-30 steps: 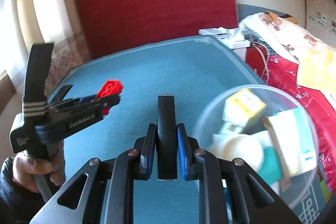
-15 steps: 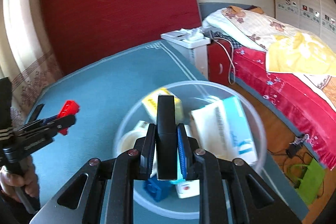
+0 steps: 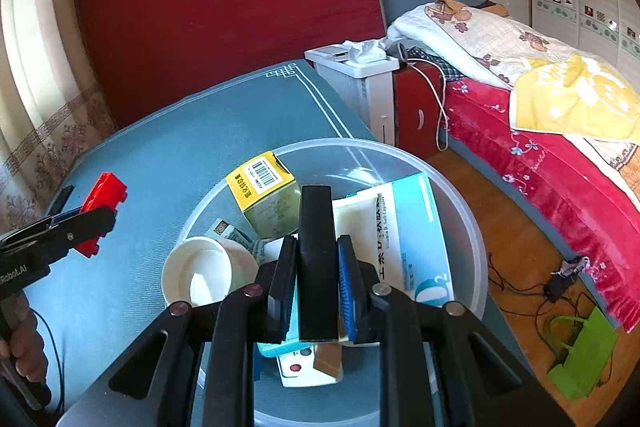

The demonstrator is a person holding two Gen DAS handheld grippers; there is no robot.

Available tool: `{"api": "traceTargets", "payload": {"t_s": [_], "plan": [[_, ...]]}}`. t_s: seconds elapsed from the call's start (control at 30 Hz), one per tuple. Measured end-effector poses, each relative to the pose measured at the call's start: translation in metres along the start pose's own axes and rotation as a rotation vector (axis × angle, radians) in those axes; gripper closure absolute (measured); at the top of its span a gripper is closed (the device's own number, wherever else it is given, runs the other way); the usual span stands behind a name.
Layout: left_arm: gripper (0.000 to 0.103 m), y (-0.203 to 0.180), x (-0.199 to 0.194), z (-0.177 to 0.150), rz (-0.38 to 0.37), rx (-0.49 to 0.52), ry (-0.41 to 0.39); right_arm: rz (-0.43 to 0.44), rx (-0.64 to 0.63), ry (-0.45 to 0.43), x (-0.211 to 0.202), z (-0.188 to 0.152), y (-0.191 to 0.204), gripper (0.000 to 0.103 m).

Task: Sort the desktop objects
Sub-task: 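Lift and carry the red brick and black bar over the clear basin, then open both grippers to drop the red brick and black bar into the basin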

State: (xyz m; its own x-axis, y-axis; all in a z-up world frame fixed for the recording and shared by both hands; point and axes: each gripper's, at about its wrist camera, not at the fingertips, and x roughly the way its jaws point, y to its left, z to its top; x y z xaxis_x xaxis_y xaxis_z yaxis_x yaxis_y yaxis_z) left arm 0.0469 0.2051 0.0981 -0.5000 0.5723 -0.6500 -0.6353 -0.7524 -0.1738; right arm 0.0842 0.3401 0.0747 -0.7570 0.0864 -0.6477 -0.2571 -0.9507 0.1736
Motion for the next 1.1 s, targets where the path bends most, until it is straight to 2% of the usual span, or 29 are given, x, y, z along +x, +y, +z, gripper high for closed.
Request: {"api": "traceTargets", "payload": {"t_s": [0.13,0.37,0.73,1.1], "plan": [[0.068,-0.017,0.0,0.004,-0.016,0.019,0.004,0.03,-0.004,-0.001,-0.004,-0.001,-0.01,0.081],[0.068,-0.048,0.011,0.01,-0.041,0.057,0.016,0.087,0.063,-0.025,-0.015,-0.002,-0.036,0.078],[0.068,-0.087,0.033,0.012,-0.095,0.081,0.043,0.092,0.092,-0.02,-0.014,-0.001,-0.049,0.078],[0.068,-0.099,0.054,0.013,-0.108,0.067,0.056,0.09,0.131,-0.033,-0.018,0.004,-0.056,0.078]]}}
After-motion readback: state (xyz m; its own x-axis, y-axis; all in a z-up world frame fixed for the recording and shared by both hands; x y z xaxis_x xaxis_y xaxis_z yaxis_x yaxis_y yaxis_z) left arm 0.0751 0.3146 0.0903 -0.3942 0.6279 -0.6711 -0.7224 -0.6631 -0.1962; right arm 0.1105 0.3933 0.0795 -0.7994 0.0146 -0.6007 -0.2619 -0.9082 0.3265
